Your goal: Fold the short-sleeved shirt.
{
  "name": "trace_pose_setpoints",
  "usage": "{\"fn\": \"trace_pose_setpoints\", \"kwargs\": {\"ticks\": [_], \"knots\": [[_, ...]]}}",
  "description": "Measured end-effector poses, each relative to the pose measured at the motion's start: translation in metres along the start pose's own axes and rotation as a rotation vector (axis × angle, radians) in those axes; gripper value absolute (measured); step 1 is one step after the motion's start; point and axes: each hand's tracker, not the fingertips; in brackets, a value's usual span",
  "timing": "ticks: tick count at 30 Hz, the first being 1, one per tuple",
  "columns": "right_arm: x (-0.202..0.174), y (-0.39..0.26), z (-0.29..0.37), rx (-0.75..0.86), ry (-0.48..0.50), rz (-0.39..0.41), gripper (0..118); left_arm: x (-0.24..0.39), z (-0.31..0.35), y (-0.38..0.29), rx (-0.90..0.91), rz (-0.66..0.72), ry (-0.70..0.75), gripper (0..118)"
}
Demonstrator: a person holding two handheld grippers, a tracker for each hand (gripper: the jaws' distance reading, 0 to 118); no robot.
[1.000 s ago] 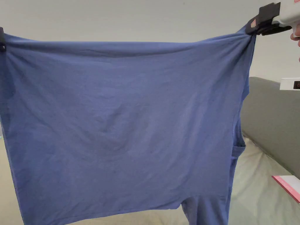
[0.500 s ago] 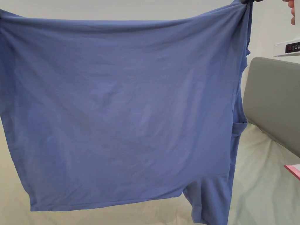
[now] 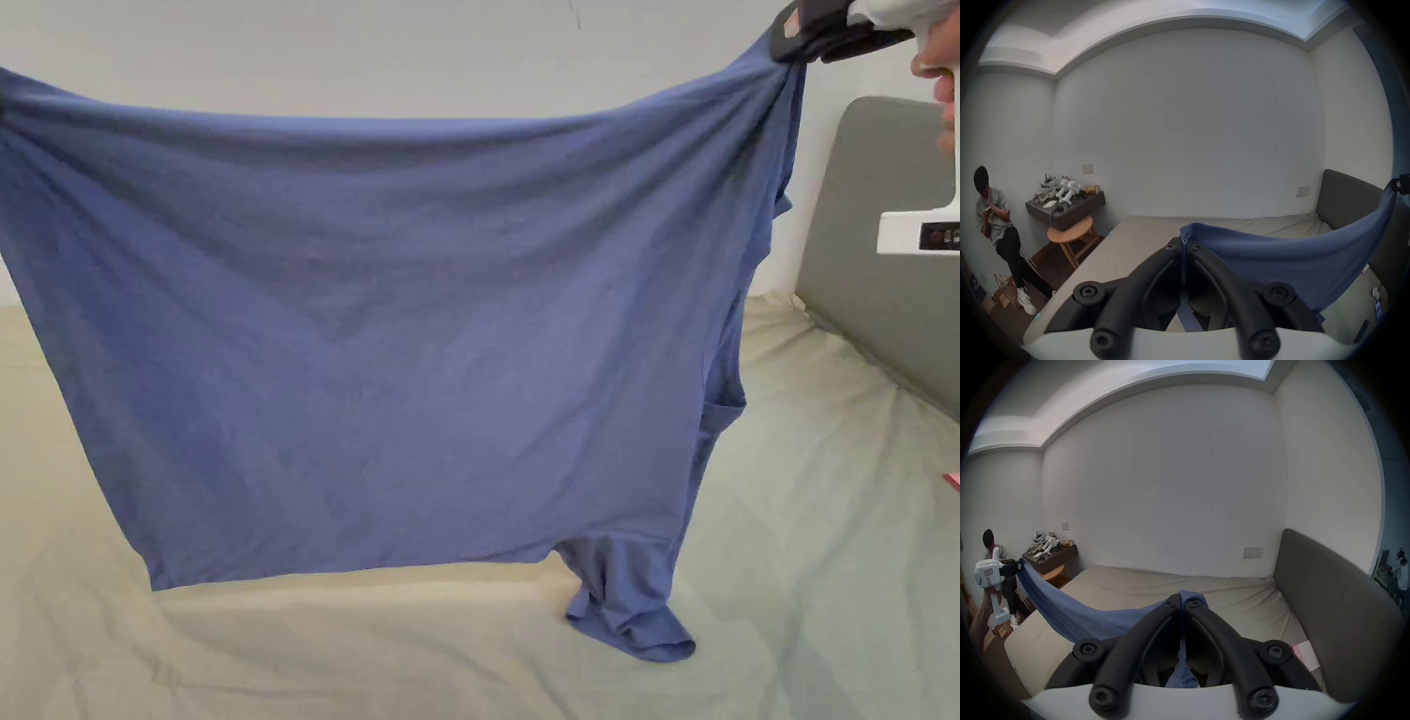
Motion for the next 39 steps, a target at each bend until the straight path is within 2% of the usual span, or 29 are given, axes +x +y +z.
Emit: {"fn": "trace_pose_setpoints", "kwargs": {"ticks": [5,8,11,13,15,17,22,25,27,29,33,35,36,39], "knots": [[-0.005,-0.088,-0.025,-0.101,0.007,0.02,4,-0.001,-0.005,-0.078,-0.107,0.056,-0.044,1],[0.001,-0.14,-0.036,-0.153,0.029,-0.042,4,0.004,-0.006,-0.13,-0.179,0.0,-0.029,1],[-0.004,-0.183,-0.028,-0.158,0.039,-0.063,4,0.005,0.004,-0.166,-0.203,0.006,-0.048,1],[-0.005,-0.207,-0.02,-0.15,0.052,-0.106,4,0.006,0.018,-0.186,-0.203,0.017,-0.066,1],[-0.01,-0.233,0.002,-0.13,0.094,-0.18,4,0.006,0.04,-0.206,-0.189,0.011,-0.078,1],[-0.012,-0.259,0.025,-0.116,0.127,-0.222,4,0.002,0.065,-0.224,-0.178,0.024,-0.117,1],[-0.008,-0.315,0.081,-0.119,0.126,-0.321,4,-0.016,0.115,-0.268,-0.231,0.127,-0.161,1],[-0.003,-0.341,0.119,-0.116,0.119,-0.361,4,-0.033,0.15,-0.295,-0.235,0.178,-0.121,1],[-0.003,-0.357,0.149,-0.114,0.116,-0.406,4,-0.047,0.177,-0.308,-0.22,0.306,-0.105,1],[-0.009,-0.367,0.177,-0.093,0.119,-0.426,4,-0.049,0.201,-0.315,-0.2,0.38,-0.107,1],[-0.026,-0.379,0.219,-0.095,0.113,-0.397,4,-0.042,0.235,-0.327,-0.199,0.283,-0.104,1],[-0.028,-0.388,0.234,-0.098,0.107,-0.411,4,-0.039,0.247,-0.335,-0.238,0.255,-0.085,1],[-0.03,-0.395,0.241,-0.099,0.111,-0.441,4,-0.038,0.251,-0.342,-0.244,0.251,-0.079,1],[-0.037,-0.418,0.258,-0.123,0.085,-0.448,4,-0.042,0.269,-0.361,-0.291,0.288,-0.07,1]]}}
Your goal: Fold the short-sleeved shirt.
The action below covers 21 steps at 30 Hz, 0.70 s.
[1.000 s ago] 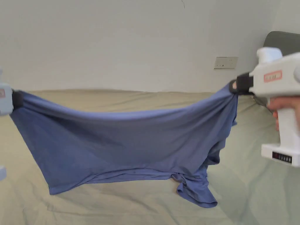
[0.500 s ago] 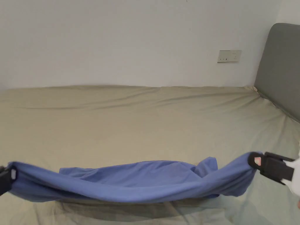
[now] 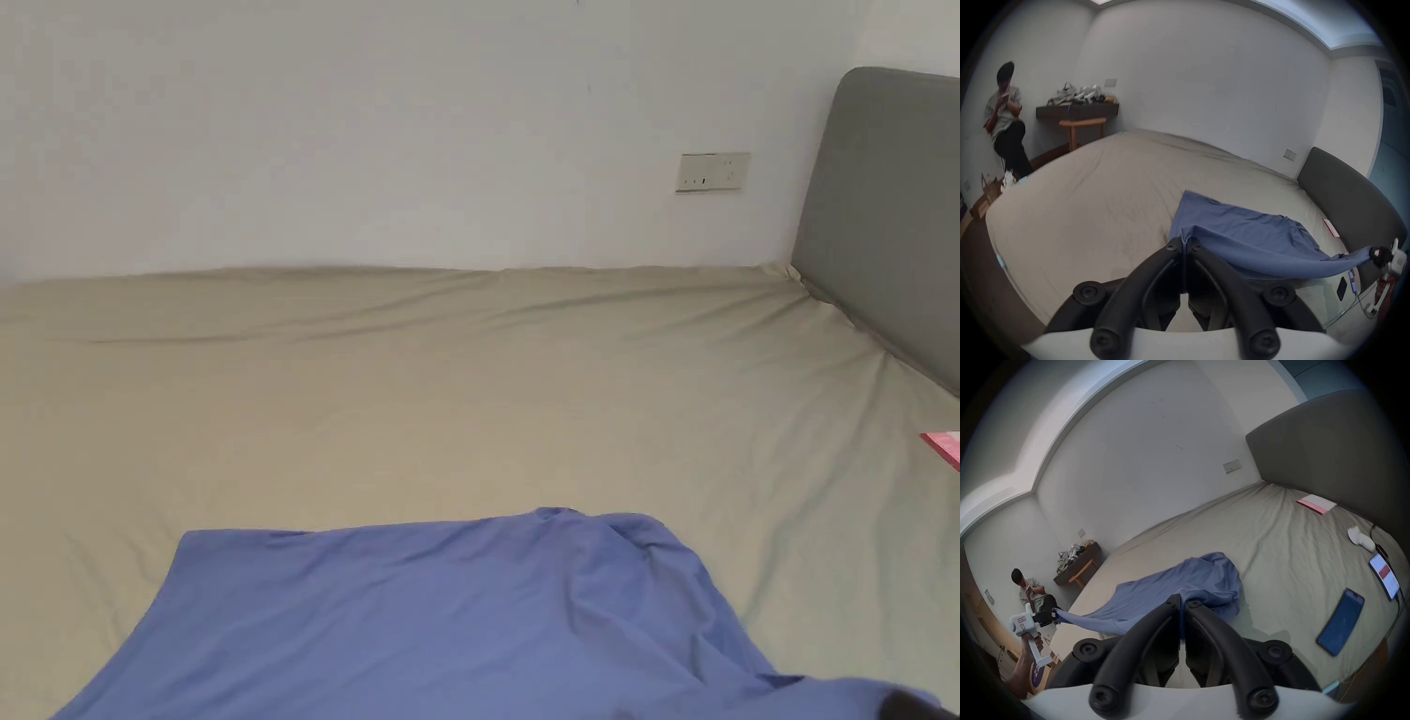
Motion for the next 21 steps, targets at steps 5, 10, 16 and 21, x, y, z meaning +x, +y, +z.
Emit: {"fn": "trace_pose_setpoints", "kwargs": {"ticks": [5,10,16,21], "knots": [[0.03,-0.037,0.016,-0.067,-0.038,-0.055,4,-0.014,0.022,-0.027,-0.035,0.043,0.016,1],[0.048,-0.059,0.037,-0.062,-0.052,-0.115,4,-0.029,0.046,-0.04,-0.028,0.135,-0.02,1],[0.035,-0.066,0.057,-0.028,-0.045,-0.082,4,-0.022,0.072,-0.037,0.0,0.092,0.009,1],[0.056,-0.079,0.068,0.016,-0.006,-0.243,4,-0.026,0.085,-0.042,0.032,0.207,-0.068,1]]}}
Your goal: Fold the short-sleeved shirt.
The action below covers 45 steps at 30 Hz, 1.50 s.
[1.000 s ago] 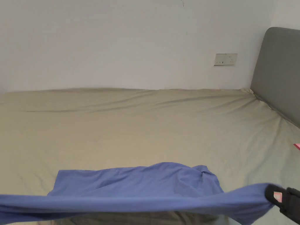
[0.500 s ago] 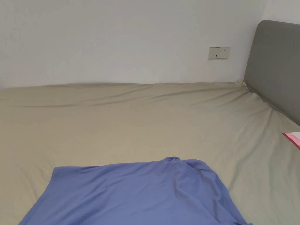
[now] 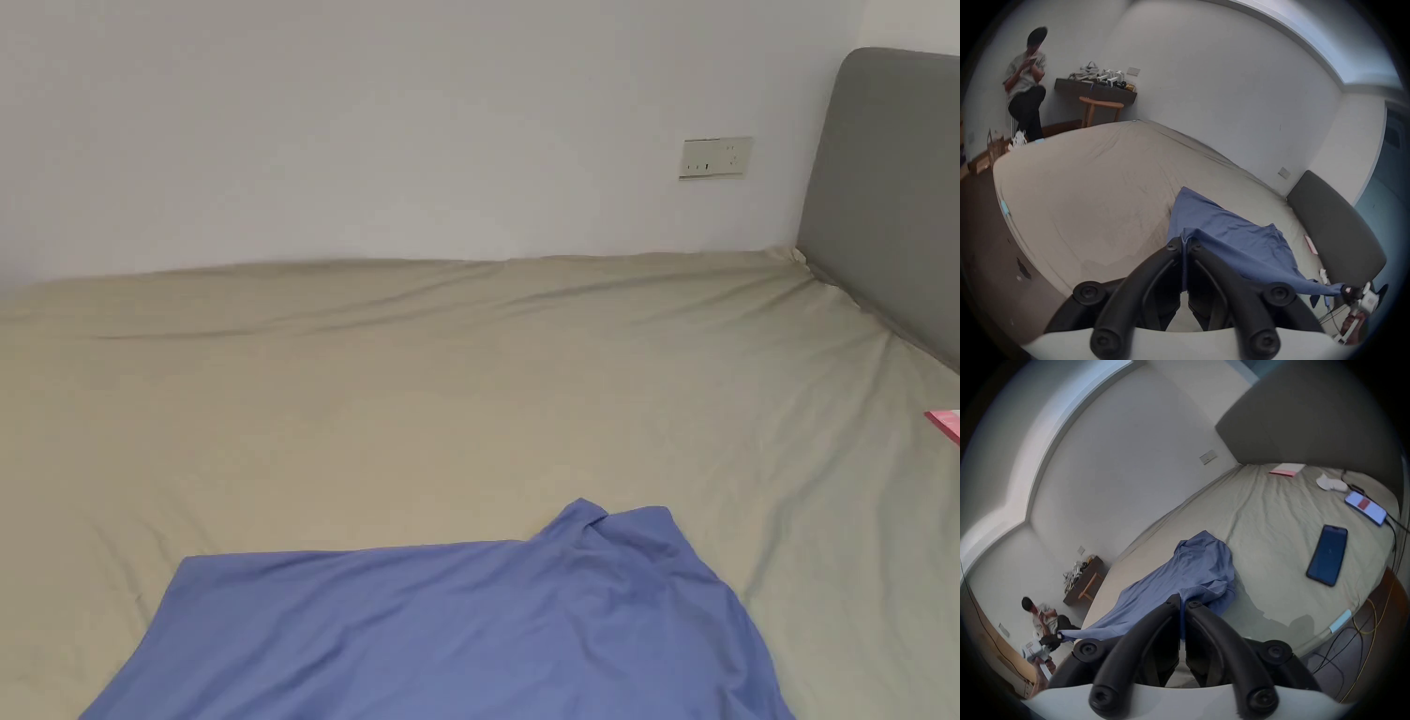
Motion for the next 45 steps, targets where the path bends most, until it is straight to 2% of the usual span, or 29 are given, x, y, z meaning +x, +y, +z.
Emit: {"fn": "trace_pose_setpoints", "kwargs": {"ticks": [5,7,11,15,18,22,24,25,26,28,29,31,32,33,35,38,42,45], "knots": [[0.027,-0.029,-0.005,-0.109,-0.102,0.072,4,-0.013,-0.018,-0.027,-0.116,-0.038,0.09,1],[0.026,-0.045,-0.006,-0.14,-0.127,0.11,4,-0.018,-0.024,-0.039,-0.134,-0.028,0.102,1],[0.043,-0.065,-0.032,-0.23,-0.178,0.105,4,-0.029,-0.049,-0.067,-0.244,-0.05,0.173,1],[0.055,-0.083,-0.053,-0.328,-0.251,0.172,4,-0.035,-0.063,-0.089,-0.314,-0.061,0.212,1],[0.056,-0.092,-0.054,-0.336,-0.252,0.209,4,-0.075,-0.075,-0.119,-0.331,-0.036,0.227,1],[0.06,-0.086,-0.055,-0.338,-0.243,0.18,5,-0.095,-0.076,-0.13,-0.349,0.022,0.225,1],[0.064,-0.086,-0.061,-0.359,-0.228,0.172,13,-0.099,-0.078,-0.132,-0.33,0.052,0.209,18],[0.065,-0.086,-0.063,-0.361,-0.232,0.176,21,-0.101,-0.079,-0.132,-0.311,0.064,0.185,33],[0.065,-0.086,-0.063,-0.355,-0.226,0.195,23,-0.105,-0.079,-0.132,-0.295,0.082,0.138,38],[0.06,-0.091,-0.063,-0.339,-0.225,0.297,29,-0.104,-0.08,-0.132,-0.278,0.116,0.042,49],[0.056,-0.094,-0.064,-0.349,-0.231,0.352,42,-0.101,-0.081,-0.133,-0.276,0.107,0.008,70],[0.048,-0.098,-0.063,-0.395,-0.216,0.456,64,-0.092,-0.085,-0.131,-0.32,0.001,0.041,106],[0.043,-0.1,-0.063,-0.408,-0.24,0.498,72,-0.086,-0.086,-0.13,-0.351,-0.073,0.094,117],[0.039,-0.1,-0.061,-0.411,-0.28,0.533,76,-0.082,-0.084,-0.128,-0.351,-0.124,0.131,117],[0.034,-0.096,-0.057,-0.383,-0.306,0.525,81,-0.08,-0.073,-0.123,-0.292,-0.179,0.127,117],[0.027,-0.08,-0.035,-0.253,-0.288,0.455,81,-0.069,-0.049,-0.103,-0.203,-0.17,0.109,117],[0.014,-0.059,-0.006,-0.071,-0.284,0.355,88,-0.074,-0.015,-0.073,-0.05,-0.11,0.206,118],[0.005,-0.053,0.004,-0.023,-0.271,0.33,88,-0.076,-0.002,-0.062,-0.009,-0.133,0.279,118]]}}
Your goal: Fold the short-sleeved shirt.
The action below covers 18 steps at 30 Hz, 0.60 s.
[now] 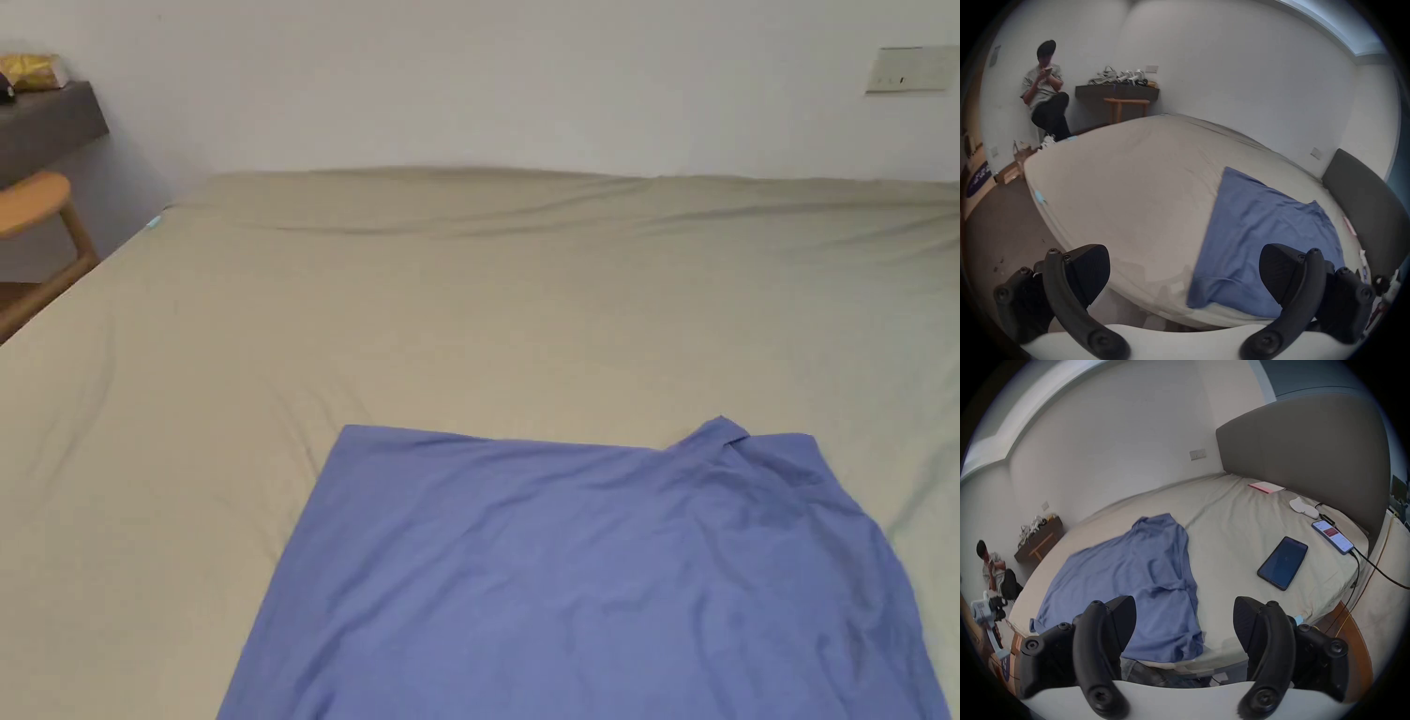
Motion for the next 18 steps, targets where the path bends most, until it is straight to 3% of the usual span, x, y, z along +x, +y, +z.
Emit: {"fn": "trace_pose_setpoints", "kwargs": {"ticks": [7,12,14,16,18], "knots": [[-0.018,-0.004,-0.002,-0.031,0.035,0.056,88,0.014,-0.035,-0.013,-0.252,-0.165,-0.021,118],[-0.024,-0.011,-0.005,-0.083,0.058,0.084,88,0.035,-0.071,-0.036,-0.366,-0.355,-0.004,118],[-0.023,-0.013,-0.004,-0.091,0.058,0.1,88,0.043,-0.085,-0.043,-0.414,-0.344,-0.003,118],[-0.021,-0.015,-0.004,-0.1,0.05,0.114,88,0.038,-0.099,-0.046,-0.464,-0.278,-0.094,118],[-0.022,-0.012,-0.005,-0.115,0.035,0.115,88,0.043,-0.108,-0.049,-0.497,-0.251,-0.061,113]]}}
